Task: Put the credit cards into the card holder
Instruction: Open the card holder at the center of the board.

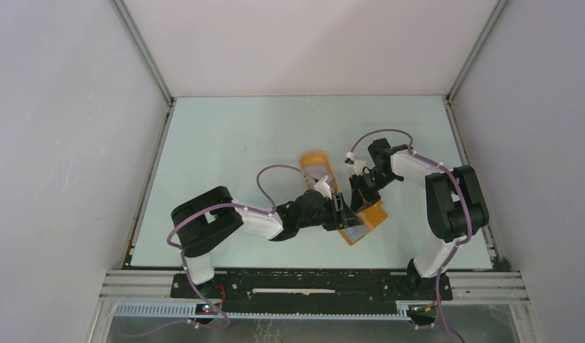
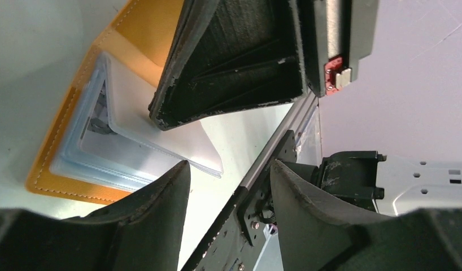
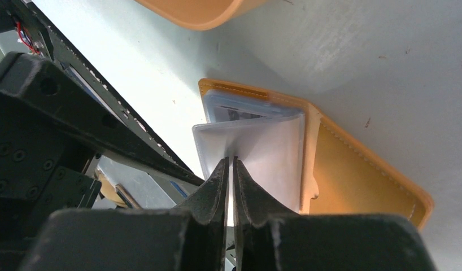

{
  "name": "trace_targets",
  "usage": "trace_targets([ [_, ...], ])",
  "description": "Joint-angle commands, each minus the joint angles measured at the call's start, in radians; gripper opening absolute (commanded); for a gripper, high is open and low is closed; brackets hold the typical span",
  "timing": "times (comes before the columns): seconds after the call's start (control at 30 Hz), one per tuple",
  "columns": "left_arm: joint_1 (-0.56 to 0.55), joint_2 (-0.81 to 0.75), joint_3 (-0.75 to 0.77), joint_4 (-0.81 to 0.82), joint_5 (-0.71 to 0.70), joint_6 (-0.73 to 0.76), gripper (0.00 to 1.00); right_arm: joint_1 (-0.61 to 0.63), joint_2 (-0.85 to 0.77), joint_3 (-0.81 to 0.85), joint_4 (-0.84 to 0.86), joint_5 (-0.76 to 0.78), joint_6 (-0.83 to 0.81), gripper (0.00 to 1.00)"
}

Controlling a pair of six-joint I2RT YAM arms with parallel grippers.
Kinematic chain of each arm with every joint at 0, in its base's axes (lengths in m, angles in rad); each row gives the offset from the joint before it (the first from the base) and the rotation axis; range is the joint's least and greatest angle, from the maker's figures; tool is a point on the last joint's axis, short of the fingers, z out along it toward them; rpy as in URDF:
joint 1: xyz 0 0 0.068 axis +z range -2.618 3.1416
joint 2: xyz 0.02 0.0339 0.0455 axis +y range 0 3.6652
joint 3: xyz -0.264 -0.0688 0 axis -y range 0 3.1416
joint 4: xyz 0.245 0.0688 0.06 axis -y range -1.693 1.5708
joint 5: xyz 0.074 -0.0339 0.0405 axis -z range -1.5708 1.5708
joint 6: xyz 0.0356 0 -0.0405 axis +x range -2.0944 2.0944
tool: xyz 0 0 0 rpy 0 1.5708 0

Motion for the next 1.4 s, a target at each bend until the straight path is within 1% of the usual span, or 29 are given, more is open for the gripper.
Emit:
trace_targets([
  [0.0, 0.012, 0.023, -0.009, 0.081, -0.021, -0.017, 0.60, -0.018, -0.086, 0.032, -0.009, -0.018, -0.021, 0.13],
  [0.17, 0.030, 0.052, 0.007, 0.103, -0.016, -0.022, 0.60, -0.060, -0.198, 0.023, 0.012, 0.022, -0.020, 0.14],
  [0.3, 0.041, 0.059, 0.036, 0.098, -0.021, -0.007, 0.60, -0.102, -0.256, 0.004, 0.052, 0.154, -0.025, 0.14],
  [0.4, 0.051, 0.068, 0.064, 0.080, -0.012, 0.008, 0.60, -0.137, -0.250, -0.006, 0.070, 0.241, -0.040, 0.14],
  [0.53, 0.060, 0.090, 0.098, 0.072, 0.015, 0.016, 0.60, -0.160, -0.201, -0.010, 0.072, 0.310, -0.069, 0.15],
  [0.73, 0.069, 0.118, 0.155, 0.045, 0.048, 0.043, 0.60, -0.168, -0.104, -0.008, 0.042, 0.313, -0.097, 0.16],
  [1.03, 0.077, 0.178, 0.257, 0.027, 0.117, 0.075, 0.60, -0.171, -0.041, -0.007, 0.017, 0.306, -0.114, 0.12],
  [1.2, 0.077, 0.236, 0.320, 0.025, 0.171, 0.062, 0.60, -0.176, -0.028, -0.001, 0.007, 0.291, -0.115, 0.12],
  [1.37, 0.076, 0.280, 0.365, 0.000, 0.189, 0.057, 0.60, -0.218, -0.051, 0.007, -0.008, 0.225, -0.119, 0.13],
])
